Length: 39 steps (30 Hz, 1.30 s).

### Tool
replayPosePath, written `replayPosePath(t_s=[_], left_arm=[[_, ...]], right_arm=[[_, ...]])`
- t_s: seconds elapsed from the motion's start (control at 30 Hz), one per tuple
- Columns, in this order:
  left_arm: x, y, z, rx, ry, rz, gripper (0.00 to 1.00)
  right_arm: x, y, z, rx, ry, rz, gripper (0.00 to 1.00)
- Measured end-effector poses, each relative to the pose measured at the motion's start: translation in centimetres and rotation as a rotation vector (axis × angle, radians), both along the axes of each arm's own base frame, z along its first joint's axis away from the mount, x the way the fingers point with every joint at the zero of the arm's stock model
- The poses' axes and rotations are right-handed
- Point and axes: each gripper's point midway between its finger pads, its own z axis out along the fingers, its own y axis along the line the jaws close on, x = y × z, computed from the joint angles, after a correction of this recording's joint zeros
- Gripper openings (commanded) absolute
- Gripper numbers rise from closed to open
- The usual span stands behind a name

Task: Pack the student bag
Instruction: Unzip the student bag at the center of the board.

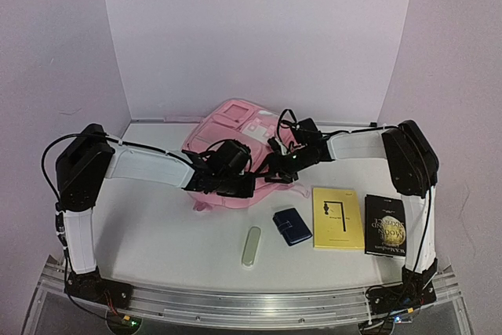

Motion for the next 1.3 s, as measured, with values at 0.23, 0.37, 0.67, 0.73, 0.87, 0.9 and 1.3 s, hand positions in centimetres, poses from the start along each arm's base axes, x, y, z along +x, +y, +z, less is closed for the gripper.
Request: replayPosePath(t_s=[0.23, 0.37, 0.67, 0.73, 0.87, 0.9, 1.3], left_arm=[[-0.1, -0.4, 0.4, -0.016, -0.008, -0.040, 0.00], [-0.1, -0.5, 0.8, -0.021, -0.018, -0.056, 0.00], [-0.4, 0.2, 0.8, -0.010, -0.022, -0.051, 0.00], [-0.6, 0.6, 1.1, -0.008, -0.023, -0.039, 0.00], [-0.7, 1.6, 2.5, -0.011, -0.044, -0.011, 0.00], [-0.8, 1.8, 2.7, -0.014, -0.044, -0.004, 0.00], [-3.4, 6.9, 2.9, 0.056, -0.018, 0.083, 0.00]], right_arm=[[0.6, 0.8, 1.4, 0.078, 0.037, -0.038, 0.57], [1.0, 0.9, 1.7, 0.093, 0.050, -0.063, 0.37], [1.6, 0.5, 1.1, 0.093, 0.094, -0.117, 0.00], [1.5, 0.6, 1.1, 0.096, 0.099, -0.113, 0.00], [1.1, 0.9, 1.4, 0.112, 0.106, -0.093, 0.00], [1.0, 1.0, 1.5, 0.116, 0.105, -0.086, 0.00], [1.1, -0.7, 0.5, 0.045, 0.078, -0.074, 0.00]])
